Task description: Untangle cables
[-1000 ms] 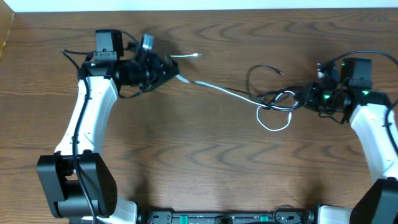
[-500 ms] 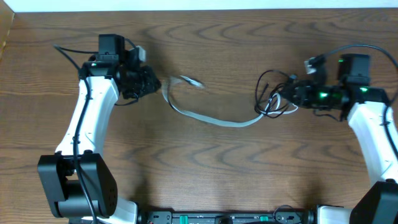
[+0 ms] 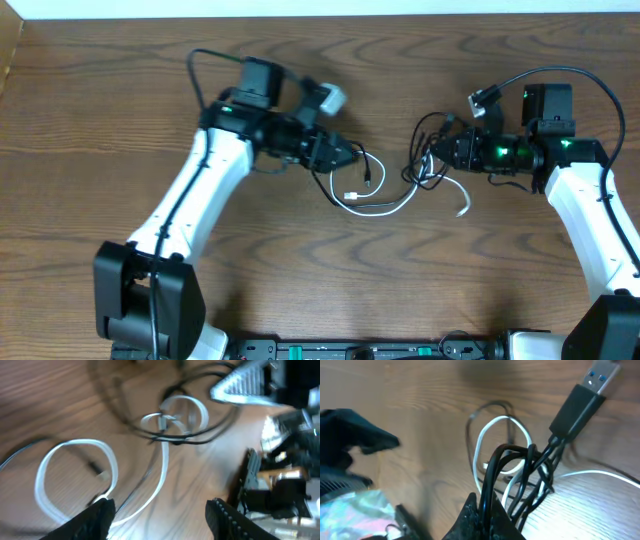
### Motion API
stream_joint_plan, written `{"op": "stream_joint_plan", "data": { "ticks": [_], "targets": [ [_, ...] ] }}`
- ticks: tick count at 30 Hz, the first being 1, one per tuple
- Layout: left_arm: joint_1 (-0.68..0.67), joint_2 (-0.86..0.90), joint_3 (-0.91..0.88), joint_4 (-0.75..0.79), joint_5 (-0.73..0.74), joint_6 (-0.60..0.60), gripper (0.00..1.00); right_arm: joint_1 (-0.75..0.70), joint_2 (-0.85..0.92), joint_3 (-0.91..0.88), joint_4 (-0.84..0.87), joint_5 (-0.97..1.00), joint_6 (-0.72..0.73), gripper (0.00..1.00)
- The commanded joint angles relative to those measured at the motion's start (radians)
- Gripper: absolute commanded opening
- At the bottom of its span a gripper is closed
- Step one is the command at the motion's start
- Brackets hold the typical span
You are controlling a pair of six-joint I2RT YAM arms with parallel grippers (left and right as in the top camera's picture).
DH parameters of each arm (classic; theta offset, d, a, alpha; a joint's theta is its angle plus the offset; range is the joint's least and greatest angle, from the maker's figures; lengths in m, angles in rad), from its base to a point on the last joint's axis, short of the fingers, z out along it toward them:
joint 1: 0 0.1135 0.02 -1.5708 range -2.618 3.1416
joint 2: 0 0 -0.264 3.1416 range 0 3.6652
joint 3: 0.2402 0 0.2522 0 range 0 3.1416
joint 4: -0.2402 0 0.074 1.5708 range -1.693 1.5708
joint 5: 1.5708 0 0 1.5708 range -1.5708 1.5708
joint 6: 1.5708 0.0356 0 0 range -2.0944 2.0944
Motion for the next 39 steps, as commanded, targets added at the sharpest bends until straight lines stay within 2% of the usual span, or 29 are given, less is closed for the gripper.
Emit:
{"op": "stream_joint_plan", "data": {
  "ticks": [1,5,9,10,11,15,23,24,26,29,31,35,39],
  "targets": [
    [-0.062,0.008,0.002,0.055,0.029,0.026,0.66,-0.01,-0.019,0.024,0.032,-0.199,0.005,0.01],
    [-0.102,0.025,0.002,0.134,-0.027,-0.034,0.68,-0.038,-0.019,0.024,0.069,-0.322,0.012,0.01],
    [-0.125,0.036,0.002,0.193,-0.027,-0.042,0.7,-0.063,-0.019,0.024,0.078,-0.404,0.012,0.01],
    [-0.134,0.039,0.002,0.216,-0.038,-0.041,0.79,-0.064,-0.019,0.024,0.078,-0.407,0.012,0.01],
    [-0.144,0.04,0.002,0.235,-0.065,-0.041,0.81,-0.064,-0.019,0.024,0.079,-0.408,0.012,0.01],
    [-0.192,0.047,0.002,0.28,-0.182,-0.041,0.82,-0.064,-0.019,0.024,0.082,-0.409,0.012,0.01],
    [-0.265,0.137,0.002,0.37,-0.237,-0.045,0.77,-0.064,-0.019,0.024,0.081,-0.417,0.012,0.01],
    [-0.266,0.145,0.002,0.38,-0.237,-0.056,0.75,-0.064,-0.019,0.024,0.081,-0.417,0.012,0.01],
    [-0.266,0.16,0.002,0.398,-0.237,-0.085,0.64,-0.064,-0.019,0.024,0.082,-0.416,0.012,0.01],
    [-0.266,0.164,0.002,0.402,-0.237,-0.087,0.34,-0.064,-0.019,0.024,0.082,-0.416,0.012,0.01],
    [-0.266,0.164,0.002,0.402,-0.236,-0.09,0.08,-0.065,-0.019,0.024,0.082,-0.416,0.011,0.01],
    [-0.258,0.164,0.002,0.402,-0.237,-0.105,0.07,-0.072,-0.019,0.024,0.082,-0.415,0.012,0.01],
    [-0.216,0.15,0.002,0.399,-0.237,-0.179,0.07,-0.097,-0.019,0.024,0.069,-0.325,0.026,0.01]
  ]
}}
